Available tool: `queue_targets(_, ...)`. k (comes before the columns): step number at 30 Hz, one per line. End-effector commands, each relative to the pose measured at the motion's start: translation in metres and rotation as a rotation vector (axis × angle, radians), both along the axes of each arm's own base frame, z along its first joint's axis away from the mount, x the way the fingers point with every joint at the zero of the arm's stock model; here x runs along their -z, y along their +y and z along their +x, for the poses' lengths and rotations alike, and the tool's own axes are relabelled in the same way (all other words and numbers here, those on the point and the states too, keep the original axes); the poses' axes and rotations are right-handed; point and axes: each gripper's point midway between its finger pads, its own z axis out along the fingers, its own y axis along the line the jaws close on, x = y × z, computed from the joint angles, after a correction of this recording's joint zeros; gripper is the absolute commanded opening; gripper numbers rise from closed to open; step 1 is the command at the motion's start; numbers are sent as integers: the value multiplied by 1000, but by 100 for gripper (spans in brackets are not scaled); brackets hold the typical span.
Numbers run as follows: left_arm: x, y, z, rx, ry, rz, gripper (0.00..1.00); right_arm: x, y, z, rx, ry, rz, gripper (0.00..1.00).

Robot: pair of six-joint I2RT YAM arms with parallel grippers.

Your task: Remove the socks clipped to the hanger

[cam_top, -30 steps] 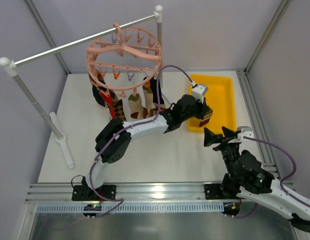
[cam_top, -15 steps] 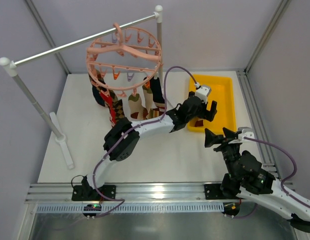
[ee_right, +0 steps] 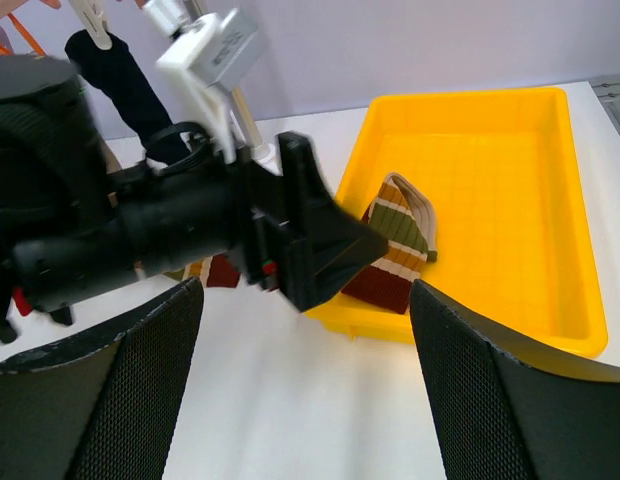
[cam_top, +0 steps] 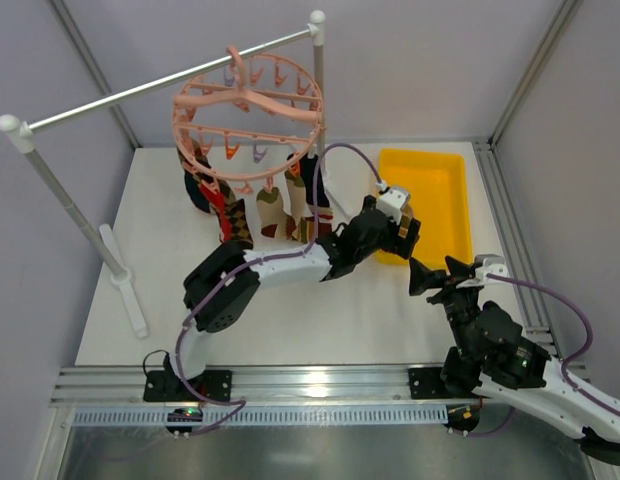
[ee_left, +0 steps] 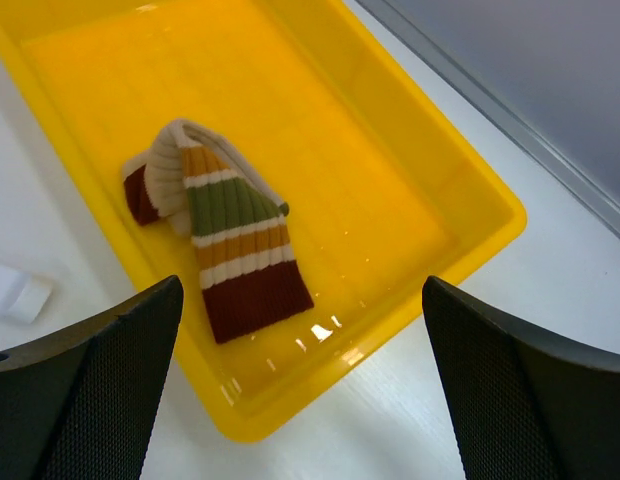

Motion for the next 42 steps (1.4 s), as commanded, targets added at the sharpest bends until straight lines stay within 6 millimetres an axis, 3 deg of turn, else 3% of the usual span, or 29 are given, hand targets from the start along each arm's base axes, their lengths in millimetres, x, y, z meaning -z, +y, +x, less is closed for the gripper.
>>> queue_targets(1,-91,34,-10,-83,-149,-167,100,-8,-6,-1,22,-15,38,84)
queue_targets(2,-98,39,-23,-81,-170,-182,100,-7,-6,-1,21,-15,38,84)
queue_targets(3,-74,51,-36,-75,-164,-133,100,-7,-5,0,22,-16,36,84)
queue_targets(5,-90,63,-60,-69,-216,-120,100,-7,-5,1,26,-18,30,84)
queue_targets(7,-64,80,-72,-89,-193,-36,100,-7,-3,2,29,-15,18,84)
queue_targets(8,-69,92,-75,-124,-189,-46,100,-6,-2,3,31,-11,14,84)
queue_targets(9,-46,107,-80,-137,-163,-4,100,-4,1,4,27,-3,0,84)
queue_targets(10,-41,117,-81,-164,-145,-12,100,-3,2,5,29,2,-8,84)
queue_targets(11,-50,134,-78,-226,-155,-39,100,-2,3,6,29,4,-9,84)
queue_targets(14,-22,179,-75,-317,-98,-45,100,0,8,7,21,12,-23,84)
queue_targets(15,-33,183,-79,-267,-58,-132,100,0,10,8,20,11,-23,84)
queue_targets(16,-14,202,-80,-274,-12,-150,100,0,11,8,17,11,-27,84)
queue_targets(17,-19,222,-64,-333,12,-231,100,0,11,8,15,10,-28,84)
queue_targets(18,-33,234,-64,-332,-7,-276,100,0,13,8,11,7,-24,84)
queue_targets(21,-33,268,-61,-395,-66,-209,100,1,13,8,9,9,-25,84)
queue_targets(22,-46,276,-63,-408,-97,-219,100,1,13,8,11,9,-25,84)
queue_targets(25,-59,306,-62,-473,-147,-208,100,2,12,8,12,9,-23,84)
queue_targets(26,-51,322,-57,-506,-149,-197,100,2,12,8,14,9,-22,84)
queue_targets(29,-57,350,-47,-552,-178,-238,100,1,13,8,4,6,-17,84)
queue_targets(35,-55,366,-33,-533,-219,-263,99,0,14,7,0,5,-17,84)
queue_targets(42,-50,350,-14,-471,-241,-268,100,0,12,6,-6,1,-7,84)
